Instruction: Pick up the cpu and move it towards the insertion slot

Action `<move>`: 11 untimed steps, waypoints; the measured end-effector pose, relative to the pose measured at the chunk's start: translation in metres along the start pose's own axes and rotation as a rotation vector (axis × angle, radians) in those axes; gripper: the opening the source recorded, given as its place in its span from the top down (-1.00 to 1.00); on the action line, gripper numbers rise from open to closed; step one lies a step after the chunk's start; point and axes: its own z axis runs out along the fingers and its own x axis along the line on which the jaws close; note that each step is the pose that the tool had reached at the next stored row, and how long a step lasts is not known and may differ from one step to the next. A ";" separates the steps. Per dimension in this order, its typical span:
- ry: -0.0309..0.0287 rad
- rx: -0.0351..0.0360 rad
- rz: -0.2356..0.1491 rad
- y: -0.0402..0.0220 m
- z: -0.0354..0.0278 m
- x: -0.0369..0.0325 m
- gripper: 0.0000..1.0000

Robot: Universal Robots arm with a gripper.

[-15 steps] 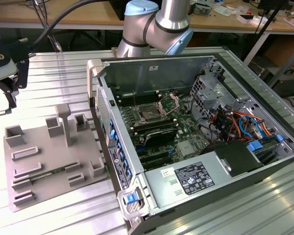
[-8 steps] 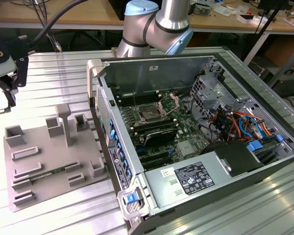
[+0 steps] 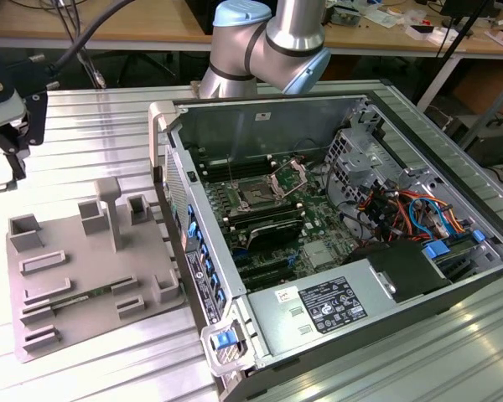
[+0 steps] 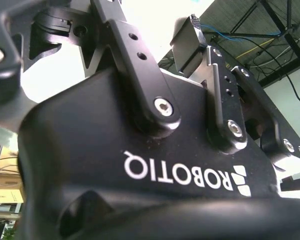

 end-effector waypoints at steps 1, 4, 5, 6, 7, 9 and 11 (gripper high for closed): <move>0.0000 0.0000 0.000 0.0000 -0.0005 0.0000 -0.09; 0.0000 0.0000 0.000 0.0001 -0.0020 0.0000 -0.09; 0.0000 0.0000 0.000 0.0001 -0.0026 0.0000 -0.09; -0.0001 0.0000 0.000 0.0002 -0.0033 0.0000 -0.09; -0.0001 0.0000 0.000 0.0002 -0.0039 0.0000 -0.09; 0.0000 0.0000 0.000 0.0003 -0.0047 0.0000 -0.09; 0.0000 0.0000 0.000 0.0003 -0.0052 0.0000 -0.09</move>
